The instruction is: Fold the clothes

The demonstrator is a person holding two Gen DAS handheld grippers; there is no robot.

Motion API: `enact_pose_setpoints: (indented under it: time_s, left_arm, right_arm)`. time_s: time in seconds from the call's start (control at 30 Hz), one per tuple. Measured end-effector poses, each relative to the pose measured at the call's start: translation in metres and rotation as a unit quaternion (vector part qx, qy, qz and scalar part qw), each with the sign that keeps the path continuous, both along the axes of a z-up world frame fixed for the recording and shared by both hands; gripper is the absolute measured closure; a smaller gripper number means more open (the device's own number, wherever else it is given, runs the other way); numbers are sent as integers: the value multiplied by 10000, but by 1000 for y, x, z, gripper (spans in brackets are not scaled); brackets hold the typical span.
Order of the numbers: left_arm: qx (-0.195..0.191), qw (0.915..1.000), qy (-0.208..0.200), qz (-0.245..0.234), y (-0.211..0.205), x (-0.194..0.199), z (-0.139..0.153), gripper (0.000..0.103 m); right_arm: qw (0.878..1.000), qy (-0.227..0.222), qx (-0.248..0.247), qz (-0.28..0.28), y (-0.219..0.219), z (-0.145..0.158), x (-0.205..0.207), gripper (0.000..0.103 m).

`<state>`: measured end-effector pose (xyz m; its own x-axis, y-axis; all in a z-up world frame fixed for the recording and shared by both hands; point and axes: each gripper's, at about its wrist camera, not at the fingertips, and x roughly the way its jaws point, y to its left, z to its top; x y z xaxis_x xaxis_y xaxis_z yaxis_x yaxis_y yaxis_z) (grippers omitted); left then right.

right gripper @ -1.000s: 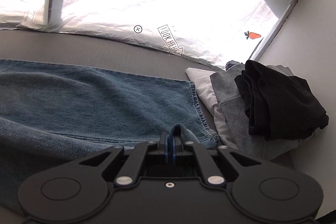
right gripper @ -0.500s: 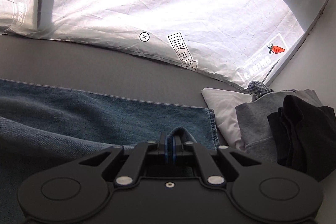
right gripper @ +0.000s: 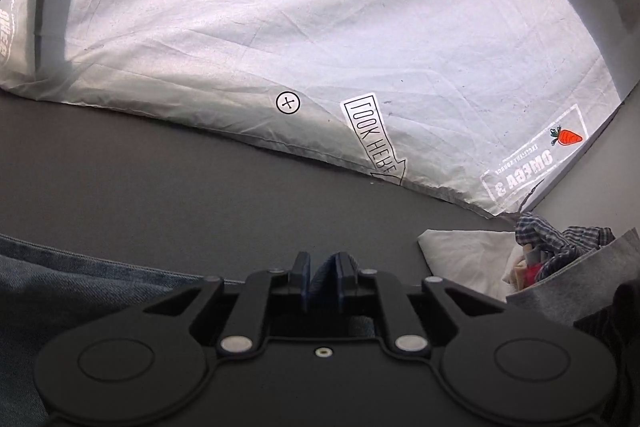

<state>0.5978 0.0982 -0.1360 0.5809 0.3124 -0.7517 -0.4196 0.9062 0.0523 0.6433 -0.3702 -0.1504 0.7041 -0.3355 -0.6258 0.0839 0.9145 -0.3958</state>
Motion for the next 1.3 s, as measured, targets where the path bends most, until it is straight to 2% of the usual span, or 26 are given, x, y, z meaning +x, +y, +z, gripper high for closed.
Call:
enact_pose_setpoints:
  time_s: [0.03, 0.07, 0.1, 0.13, 0.17, 0.3, 0.4, 0.47, 0.53, 0.6, 0.67, 0.77, 0.8, 0.87, 0.9, 1.03, 1.2, 1.3]
  left_arm:
    - [35, 10000, -38, -62, -4, -3, 1, 84]
    - [68, 9998, -122, -143, -10, -8, 4, 72]
    - [46, 9995, -210, -232, -15, -13, 6, 66]
    - [-40, 9993, -240, -299, -21, -19, 6, 58]
    - [-144, 9990, -236, -351, -27, -24, 6, 56]
    - [-421, 9959, 228, -764, -59, -44, -15, 56]
    - [-485, 9904, 602, -1143, -83, -59, -36, 52]
    - [-491, 9880, 734, -1265, -94, -67, -49, 42]
    - [-481, 9879, 763, -1265, -97, -67, -53, 40]
    - [-470, 9881, 776, -1244, -98, -66, -56, 35]
    - [-607, 9872, 809, -1234, -94, -60, -58, 19]
    - [-509, 9851, 941, -1348, -98, -53, -63, 6]
    - [-463, 9855, 958, -1321, -98, -52, -65, 3]
    - [-480, 9859, 960, -1280, -97, -50, -66, 0]
    - [-500, 9861, 958, -1261, -96, -50, -66, 0]
    - [-516, 9864, 936, -1245, -94, -51, -66, 0]
    - [-496, 9868, 894, -1260, -94, -54, -66, 0]
    - [-486, 9870, 870, -1260, -95, -55, -66, 0]
  right_arm:
    - [10000, -43, 44, -30, 0, 0, -2, 72]
    - [9998, -130, 84, -87, 0, 1, -8, 66]
    - [9996, -220, 123, -147, -1, 2, -15, 59]
    - [9993, -275, 169, -169, -1, 3, -21, 58]
    - [9990, -279, 236, -258, -4, 1, -32, 58]
    - [9944, -235, 686, -763, -23, -8, -75, 57]
    - [9773, -168, 1468, -1519, -52, -22, -114, 56]
    - [9589, -144, 1951, -2055, -73, -31, -136, 53]
    - [9414, -254, 2381, -2376, -92, -39, -153, 52]
    - [9257, -449, 2717, -2594, -108, -44, -162, 51]
    - [9173, -623, 2879, -2678, -120, -47, -162, 50]
    - [9063, -818, 3121, -2730, -136, -52, -154, 50]
    - [9045, -832, 3177, -2722, -140, -54, -149, 53]
    - [9094, -688, 3119, -2666, -145, -54, -141, 81]
    - [9145, -610, 3076, -2557, -146, -51, -137, 90]
    - [9420, -826, 2625, -1922, -135, -14, -130, 92]
    - [9402, -1786, 2604, -1273, -130, 54, -121, 92]
    - [9401, -2053, 2485, -1107, -122, 67, -115, 92]
